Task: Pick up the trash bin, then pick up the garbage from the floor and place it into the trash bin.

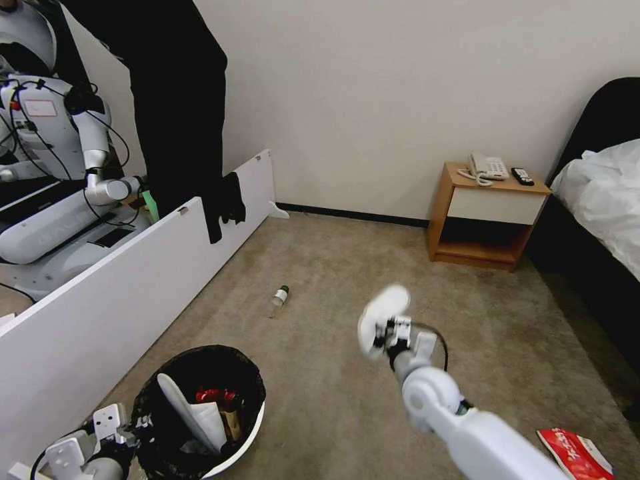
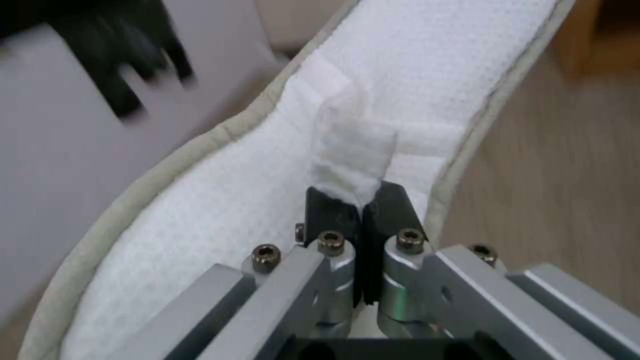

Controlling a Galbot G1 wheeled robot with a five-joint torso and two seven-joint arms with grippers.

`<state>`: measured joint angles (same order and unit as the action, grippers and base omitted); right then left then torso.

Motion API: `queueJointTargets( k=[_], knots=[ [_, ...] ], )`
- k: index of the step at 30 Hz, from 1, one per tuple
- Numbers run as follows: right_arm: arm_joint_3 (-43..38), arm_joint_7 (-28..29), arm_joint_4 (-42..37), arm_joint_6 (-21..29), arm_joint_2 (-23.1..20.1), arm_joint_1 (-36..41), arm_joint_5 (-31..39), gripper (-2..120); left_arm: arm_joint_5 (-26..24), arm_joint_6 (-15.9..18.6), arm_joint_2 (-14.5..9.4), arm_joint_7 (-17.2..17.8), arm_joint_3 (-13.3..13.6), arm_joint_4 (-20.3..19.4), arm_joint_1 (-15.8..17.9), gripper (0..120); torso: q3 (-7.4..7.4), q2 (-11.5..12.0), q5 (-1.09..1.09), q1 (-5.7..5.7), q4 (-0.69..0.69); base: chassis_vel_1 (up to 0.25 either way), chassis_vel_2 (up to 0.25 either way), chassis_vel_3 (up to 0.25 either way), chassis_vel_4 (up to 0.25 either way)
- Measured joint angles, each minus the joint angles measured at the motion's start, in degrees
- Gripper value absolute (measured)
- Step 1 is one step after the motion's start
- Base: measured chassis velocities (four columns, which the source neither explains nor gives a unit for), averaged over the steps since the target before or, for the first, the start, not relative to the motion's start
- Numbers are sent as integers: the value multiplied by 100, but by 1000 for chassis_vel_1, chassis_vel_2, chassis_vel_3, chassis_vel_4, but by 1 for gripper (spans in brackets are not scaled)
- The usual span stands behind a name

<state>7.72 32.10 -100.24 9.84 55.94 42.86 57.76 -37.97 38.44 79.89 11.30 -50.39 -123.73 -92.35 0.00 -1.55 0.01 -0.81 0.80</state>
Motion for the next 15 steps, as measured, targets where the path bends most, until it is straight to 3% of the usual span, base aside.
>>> queueJointTargets(
  k=[10,15],
  knots=[
    [128,-473,-1217,-504,-499,-640,-215,0,-433,217,-174,201,13,-352,-95,2,0,0,0,0,0,0,0,0,0],
    [432,-910,-1638,-1085,-594,-976,-307,0,-793,352,-344,421,33,-524,-94,2,0,0,-1,1,0,0,0,0,0]
  ],
)
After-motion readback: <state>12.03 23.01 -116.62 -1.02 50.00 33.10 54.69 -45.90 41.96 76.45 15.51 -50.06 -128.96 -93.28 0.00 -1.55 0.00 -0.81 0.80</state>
